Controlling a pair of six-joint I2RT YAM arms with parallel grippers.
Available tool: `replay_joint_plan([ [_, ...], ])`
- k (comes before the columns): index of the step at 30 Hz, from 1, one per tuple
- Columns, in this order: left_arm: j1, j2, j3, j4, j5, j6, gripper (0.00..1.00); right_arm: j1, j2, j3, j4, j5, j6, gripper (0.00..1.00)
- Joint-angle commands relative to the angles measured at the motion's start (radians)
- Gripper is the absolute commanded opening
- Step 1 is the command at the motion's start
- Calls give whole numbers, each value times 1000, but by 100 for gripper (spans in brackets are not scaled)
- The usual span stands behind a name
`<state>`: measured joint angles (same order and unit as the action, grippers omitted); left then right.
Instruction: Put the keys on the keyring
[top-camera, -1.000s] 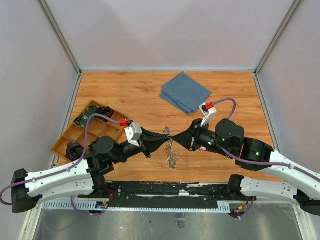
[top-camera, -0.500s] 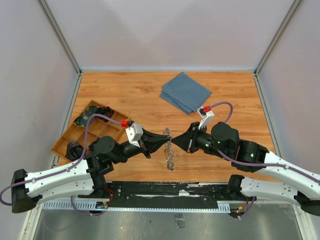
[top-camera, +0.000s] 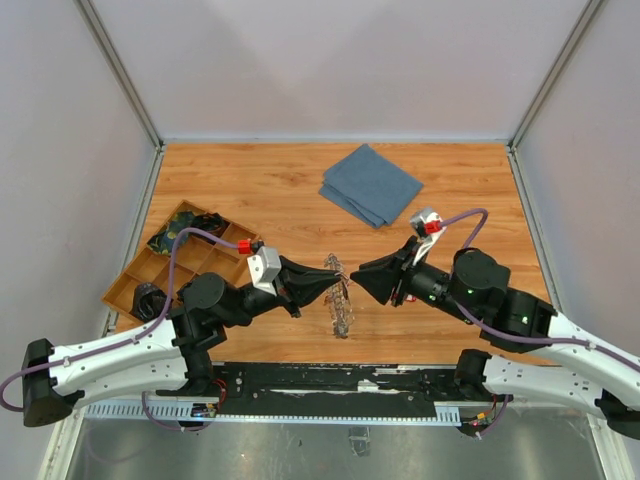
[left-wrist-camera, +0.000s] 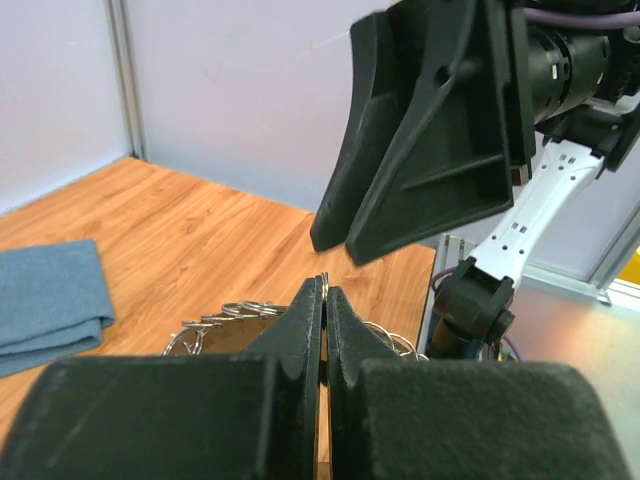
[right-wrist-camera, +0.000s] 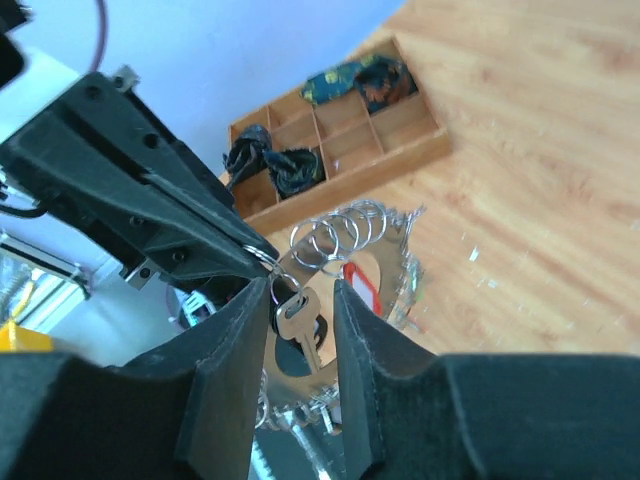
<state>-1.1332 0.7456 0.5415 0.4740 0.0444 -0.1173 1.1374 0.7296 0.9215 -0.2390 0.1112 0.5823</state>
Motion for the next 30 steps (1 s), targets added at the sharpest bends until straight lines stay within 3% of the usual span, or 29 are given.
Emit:
replay_joint_plan([
  [1,6,-28,-4,117,37,-28,1,-13,-64,-12,132,-81,-337,34],
  [6,8,-33,-9,160,106,-49,0,-13,-83,-29,149,-247,-589,30],
  [11,6,-33,-11,193,200,-60,0,-13,-101,-33,132,-384,-720,33],
  [16,6,-18,-2,204,241,-65,1,-13,-105,-15,99,-459,-759,36],
  [30,7,1,12,209,270,-65,1,-13,-51,-24,118,-479,-756,33],
])
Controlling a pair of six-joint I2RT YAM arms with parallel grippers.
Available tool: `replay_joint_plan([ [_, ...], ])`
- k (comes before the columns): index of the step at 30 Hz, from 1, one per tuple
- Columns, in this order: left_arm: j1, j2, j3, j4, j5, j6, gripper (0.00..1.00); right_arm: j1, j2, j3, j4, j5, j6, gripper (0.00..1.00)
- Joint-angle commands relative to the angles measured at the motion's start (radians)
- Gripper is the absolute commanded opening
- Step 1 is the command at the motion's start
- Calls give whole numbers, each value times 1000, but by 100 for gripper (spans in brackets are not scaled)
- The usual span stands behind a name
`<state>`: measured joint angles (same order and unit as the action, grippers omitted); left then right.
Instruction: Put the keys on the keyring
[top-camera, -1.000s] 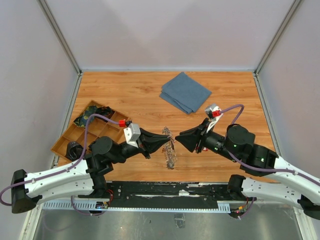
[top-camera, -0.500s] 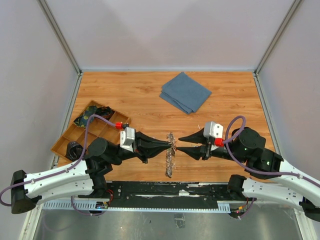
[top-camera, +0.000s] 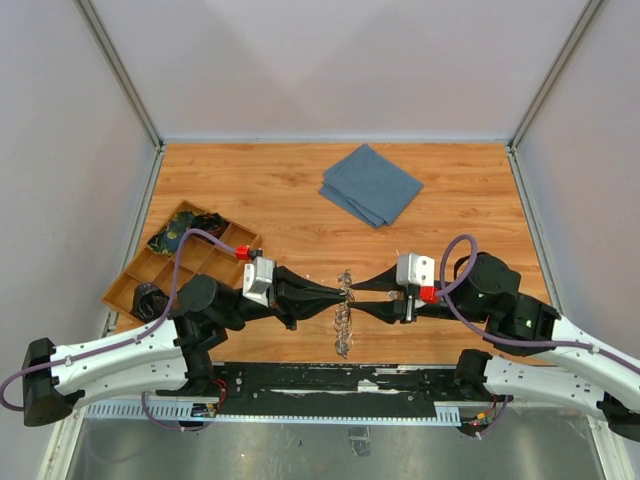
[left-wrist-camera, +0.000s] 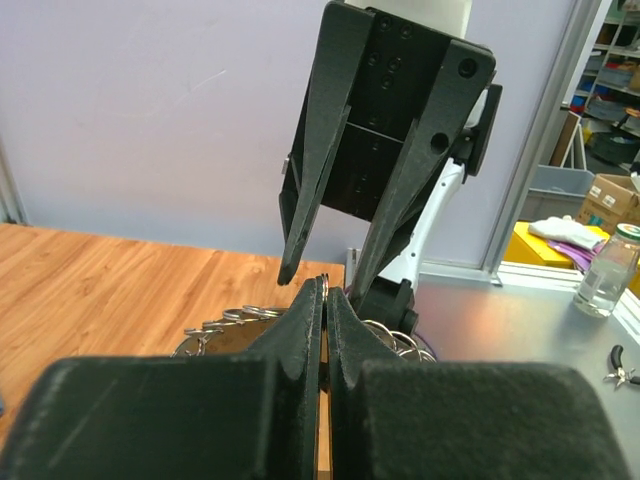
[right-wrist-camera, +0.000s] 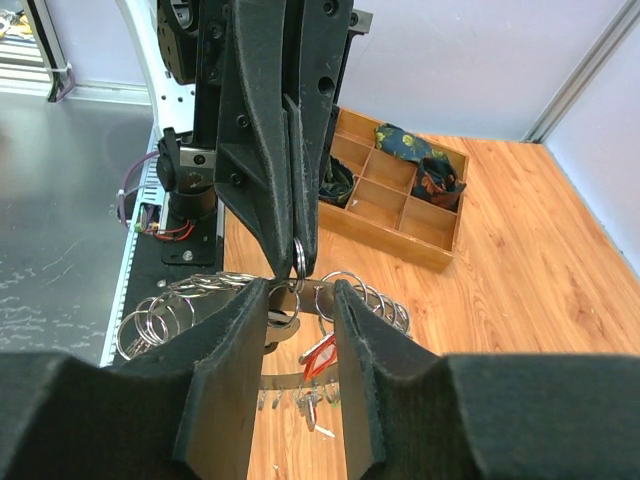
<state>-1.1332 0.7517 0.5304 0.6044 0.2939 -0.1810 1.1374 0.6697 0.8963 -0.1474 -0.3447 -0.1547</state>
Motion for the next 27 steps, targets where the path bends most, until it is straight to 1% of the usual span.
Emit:
replay_joint_plan([
  [1,7,-5,23,78,22,-2,1,-13,12,2,27,-27,-21,32],
  [7,7,-2,25,81,27,-2,1,-13,21,5,18,-41,-23,23],
  [12,7,0,26,86,31,-2,1,-13,36,19,-16,-53,-22,9],
  [16,6,-5,26,86,35,-2,0,-13,72,77,-115,-60,-25,3],
  [18,7,-5,25,86,39,-1,0,-13,100,135,-193,-46,-27,0],
  [20,7,-5,26,84,45,-2,2,-13,135,223,-293,-27,-41,0],
  [21,6,-5,29,78,49,-1,5,-13,153,263,-352,-22,-56,0],
  [25,6,-7,42,27,66,18,26,-13,234,417,-582,10,-133,0],
  [27,6,-7,54,-13,67,34,33,-13,281,493,-704,27,-172,0],
])
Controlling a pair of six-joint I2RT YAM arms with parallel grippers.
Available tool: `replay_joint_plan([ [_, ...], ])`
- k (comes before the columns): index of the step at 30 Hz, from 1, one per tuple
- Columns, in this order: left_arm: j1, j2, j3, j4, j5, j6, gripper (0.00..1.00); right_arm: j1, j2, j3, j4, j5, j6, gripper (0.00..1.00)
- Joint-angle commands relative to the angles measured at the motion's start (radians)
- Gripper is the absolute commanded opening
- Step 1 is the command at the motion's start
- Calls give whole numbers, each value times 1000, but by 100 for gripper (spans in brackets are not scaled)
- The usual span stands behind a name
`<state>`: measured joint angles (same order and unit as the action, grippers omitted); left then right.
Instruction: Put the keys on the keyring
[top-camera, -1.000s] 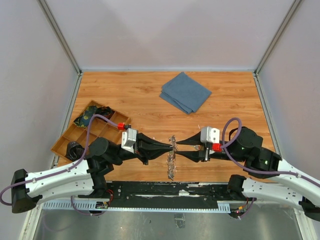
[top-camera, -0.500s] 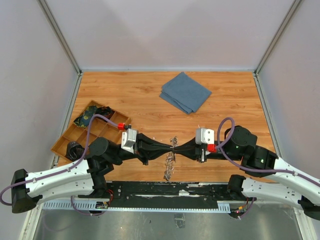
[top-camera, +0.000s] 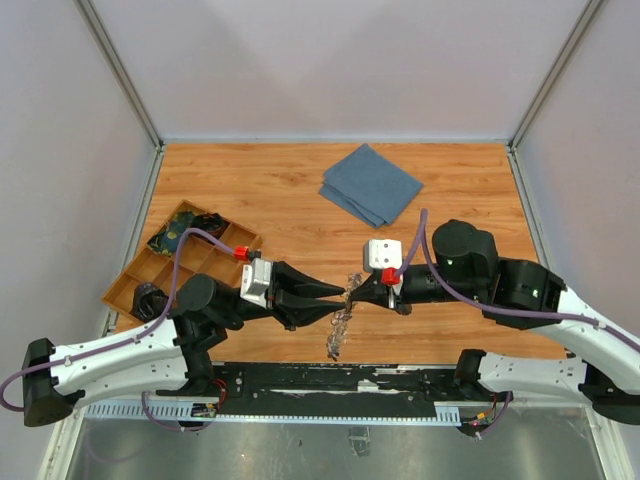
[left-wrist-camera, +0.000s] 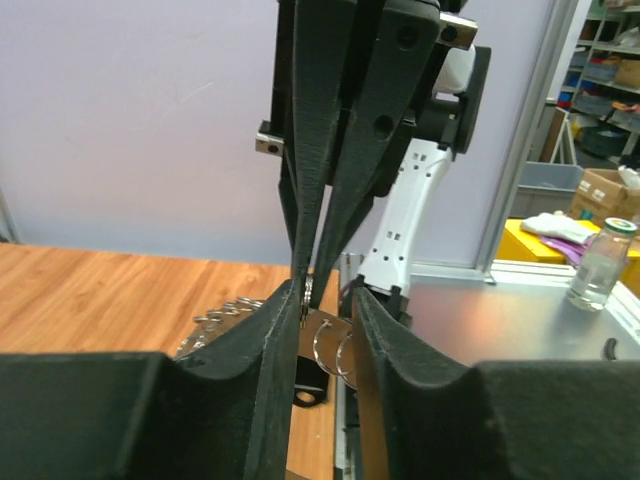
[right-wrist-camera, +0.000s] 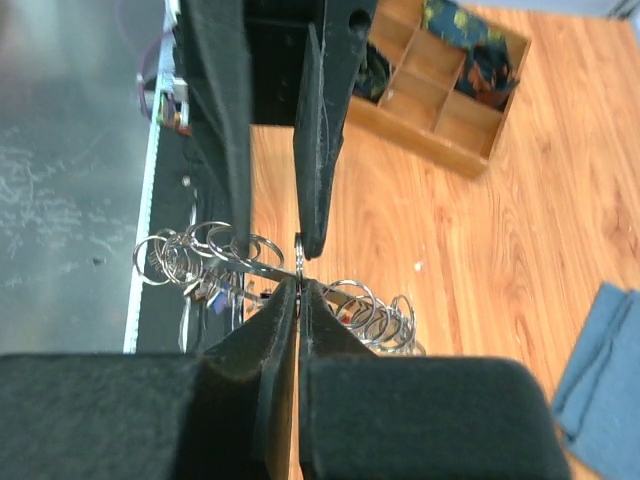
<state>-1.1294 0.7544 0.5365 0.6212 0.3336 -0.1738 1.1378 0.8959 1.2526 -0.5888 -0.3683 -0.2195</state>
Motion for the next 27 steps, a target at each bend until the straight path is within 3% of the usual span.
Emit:
replay_joint_plan([
  [1,2,-10,53,-53,25,36,36,-12,84,179,-322,56,-125,0],
  [6,3,0,73,-150,-30,74,40,-12,219,356,-570,109,-189,0],
  [11,2,35,103,-211,-67,106,41,-5,316,463,-696,164,-200,0],
  [27,3,163,159,-246,-47,131,41,13,372,501,-681,168,-168,0],
])
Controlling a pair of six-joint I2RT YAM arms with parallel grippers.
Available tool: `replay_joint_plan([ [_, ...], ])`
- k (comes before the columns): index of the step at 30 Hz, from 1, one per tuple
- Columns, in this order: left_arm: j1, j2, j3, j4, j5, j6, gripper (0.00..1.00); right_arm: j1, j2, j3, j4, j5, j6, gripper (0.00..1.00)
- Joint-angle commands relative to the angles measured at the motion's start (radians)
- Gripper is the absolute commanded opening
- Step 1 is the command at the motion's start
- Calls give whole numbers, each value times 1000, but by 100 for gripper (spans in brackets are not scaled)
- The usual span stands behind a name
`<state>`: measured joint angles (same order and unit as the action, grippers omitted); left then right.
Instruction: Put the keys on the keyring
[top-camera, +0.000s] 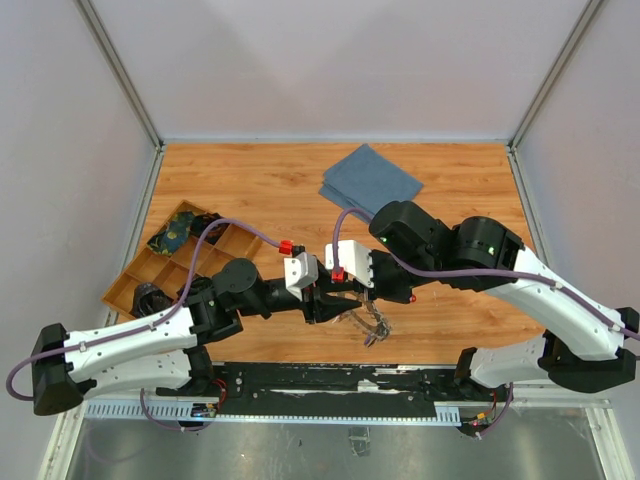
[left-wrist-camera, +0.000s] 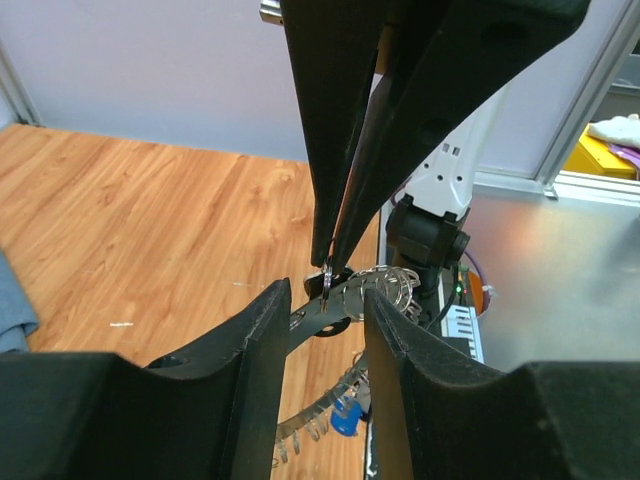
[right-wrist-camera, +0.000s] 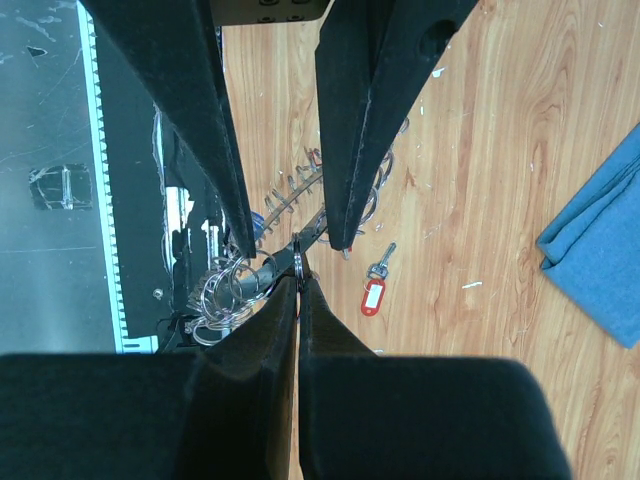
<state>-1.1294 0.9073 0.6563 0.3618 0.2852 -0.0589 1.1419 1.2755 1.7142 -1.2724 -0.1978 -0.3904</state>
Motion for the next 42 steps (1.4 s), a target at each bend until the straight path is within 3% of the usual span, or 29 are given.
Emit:
replay_joint_plan([
  [1,2,14,41,14,1,18,41,9,-7,39,2,-6,4,0],
  [14,2,21,55,28,-2,19,33,11,5,11,33,-10,21,0],
  [22,3,37,62,25,20,13,17,11,0,15,59,-10,37,0],
  [24,3,39,63,22,26,11,3,11,-4,12,69,-12,42,0],
  [25,2,39,64,20,27,11,1,11,-7,8,76,-13,46,0],
  [27,3,35,65,16,26,11,1,11,-18,-2,94,-14,56,1],
  [29,3,26,60,18,7,8,1,10,-43,-18,127,-3,84,8],
  [32,3,1,38,37,-35,-4,1,10,-108,-68,236,31,145,23],
  [35,3,-20,17,50,-79,-19,1,10,-194,-136,369,90,227,32],
  [39,2,-38,-2,66,-123,-41,1,10,-302,-263,570,219,415,34],
  [42,2,-49,-13,76,-170,-55,1,10,-351,-349,648,353,643,35],
])
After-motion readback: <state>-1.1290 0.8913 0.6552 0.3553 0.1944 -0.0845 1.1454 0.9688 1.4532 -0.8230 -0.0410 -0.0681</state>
